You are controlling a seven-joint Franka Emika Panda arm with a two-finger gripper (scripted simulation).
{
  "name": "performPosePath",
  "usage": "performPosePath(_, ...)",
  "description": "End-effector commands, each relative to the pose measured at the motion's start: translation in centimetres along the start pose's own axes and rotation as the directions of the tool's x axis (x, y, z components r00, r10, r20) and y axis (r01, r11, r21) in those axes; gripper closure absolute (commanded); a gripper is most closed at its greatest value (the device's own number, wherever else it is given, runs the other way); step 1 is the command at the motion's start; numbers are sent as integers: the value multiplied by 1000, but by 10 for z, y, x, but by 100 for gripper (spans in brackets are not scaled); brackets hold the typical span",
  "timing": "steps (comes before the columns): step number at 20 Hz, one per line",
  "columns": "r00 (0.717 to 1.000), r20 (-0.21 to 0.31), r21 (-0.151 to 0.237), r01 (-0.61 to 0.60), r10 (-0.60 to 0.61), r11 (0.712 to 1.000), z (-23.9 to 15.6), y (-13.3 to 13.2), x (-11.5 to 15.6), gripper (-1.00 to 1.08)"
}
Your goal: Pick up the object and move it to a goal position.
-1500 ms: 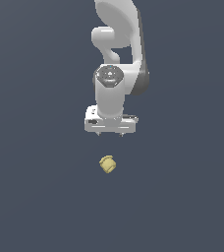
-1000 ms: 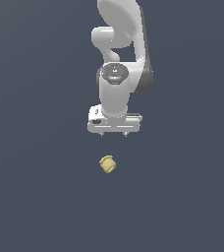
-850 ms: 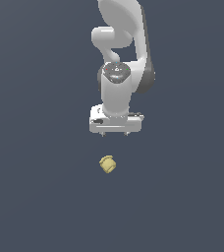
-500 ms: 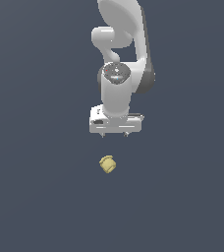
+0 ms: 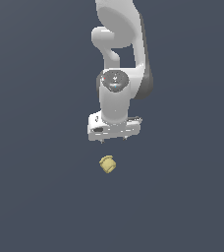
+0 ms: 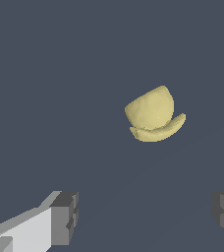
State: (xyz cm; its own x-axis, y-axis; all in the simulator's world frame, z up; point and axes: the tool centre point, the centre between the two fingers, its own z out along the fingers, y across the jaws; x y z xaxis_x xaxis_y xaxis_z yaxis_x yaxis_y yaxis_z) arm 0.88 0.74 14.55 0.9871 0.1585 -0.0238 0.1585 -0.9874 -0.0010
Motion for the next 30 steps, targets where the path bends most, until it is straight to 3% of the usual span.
performPosePath(1,999,-2,-2,50,-50,999,5,3,6,-92)
performPosePath(7,979,-7,-6,201,-201,979,20,14,24,-92)
performPosePath(16,921,-15,-10,390,-390,921,42,28,46,-92)
performPosePath(23,887,-20,-12,461,-461,887,52,34,54,-92)
performPosePath(30,882,-20,-12,471,-471,882,54,35,56,-92)
